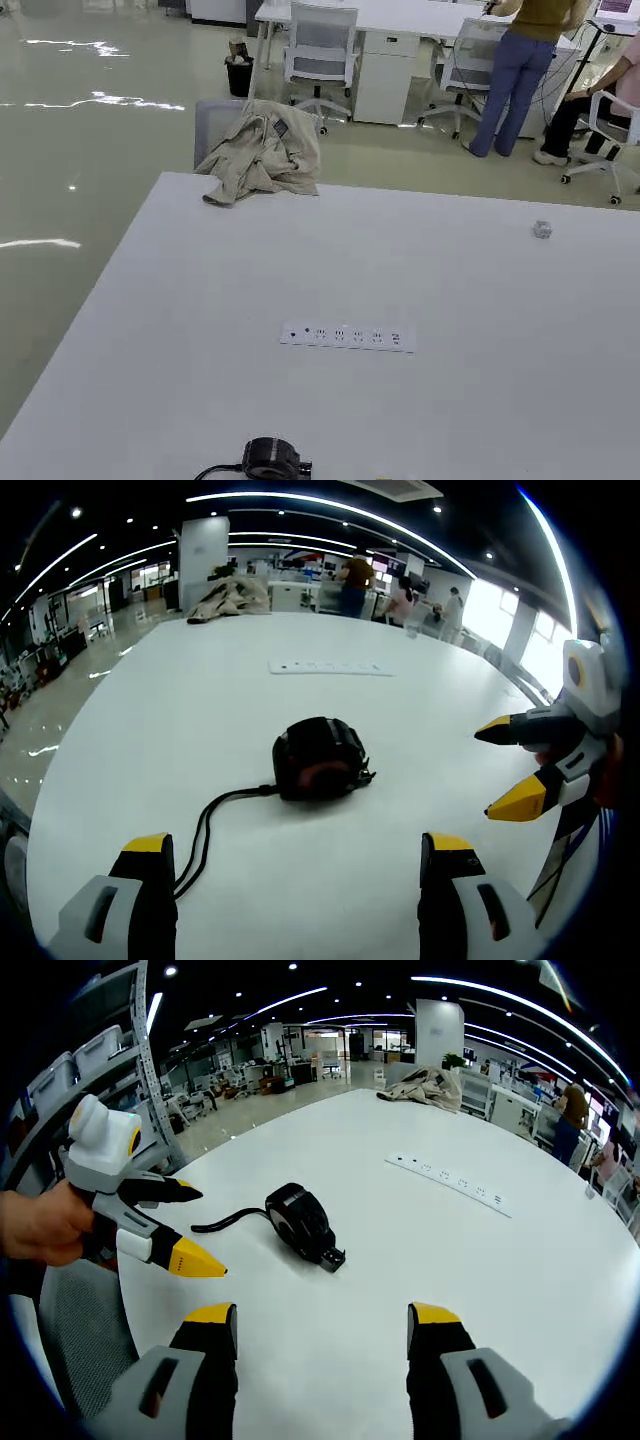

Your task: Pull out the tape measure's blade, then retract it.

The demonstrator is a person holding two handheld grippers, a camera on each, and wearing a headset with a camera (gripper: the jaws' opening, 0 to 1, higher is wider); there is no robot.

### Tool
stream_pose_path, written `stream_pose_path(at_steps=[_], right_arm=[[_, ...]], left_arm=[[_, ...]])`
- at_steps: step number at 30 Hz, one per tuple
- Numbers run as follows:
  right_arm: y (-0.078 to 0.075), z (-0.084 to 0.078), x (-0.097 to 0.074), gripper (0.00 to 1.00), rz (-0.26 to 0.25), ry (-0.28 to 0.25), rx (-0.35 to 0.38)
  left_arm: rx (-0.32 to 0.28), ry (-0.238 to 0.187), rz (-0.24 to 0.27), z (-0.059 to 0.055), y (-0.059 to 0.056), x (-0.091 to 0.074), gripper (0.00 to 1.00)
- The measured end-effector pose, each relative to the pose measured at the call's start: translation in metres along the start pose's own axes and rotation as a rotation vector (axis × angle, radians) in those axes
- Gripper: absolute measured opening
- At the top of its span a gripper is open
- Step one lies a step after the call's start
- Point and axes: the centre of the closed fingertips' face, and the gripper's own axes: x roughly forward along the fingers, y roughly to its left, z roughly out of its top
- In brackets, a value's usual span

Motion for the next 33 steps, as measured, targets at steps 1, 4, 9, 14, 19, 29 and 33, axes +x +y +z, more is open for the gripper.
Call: stream_pose_path(at_steps=[1,4,9,14,19,29,33], right_arm=[[0.0,0.0,-0.002,0.73,-0.003,-0.003,0.004],[0.004,-0.003,-0.005,0.75,-0.005,-0.005,0.011],[0.013,-0.005,-0.013,0.78,-0.008,-0.001,0.021],[0.017,-0.006,-0.021,0.81,-0.028,-0.007,0.041],[0.021,-0.008,-0.032,0.84,-0.04,0.002,0.061],[0.022,-0.007,-0.056,0.89,-0.066,-0.005,0.091],[0.022,-0.01,-0.064,0.9,-0.074,-0.003,0.096]], left_arm=[[0.001,-0.003,-0.002,0.001,0.0,-0.002,1.0],[0.004,-0.002,-0.005,0.0,0.0,-0.006,1.0],[-0.007,0.004,0.004,-0.004,0.005,-0.013,1.0],[-0.002,0.016,-0.021,-0.009,0.005,-0.021,1.0],[0.008,0.019,-0.038,-0.013,0.005,-0.031,1.0],[0.012,0.018,-0.059,-0.016,0.009,-0.056,1.0],[0.017,0.009,-0.06,-0.011,0.01,-0.064,1.0]])
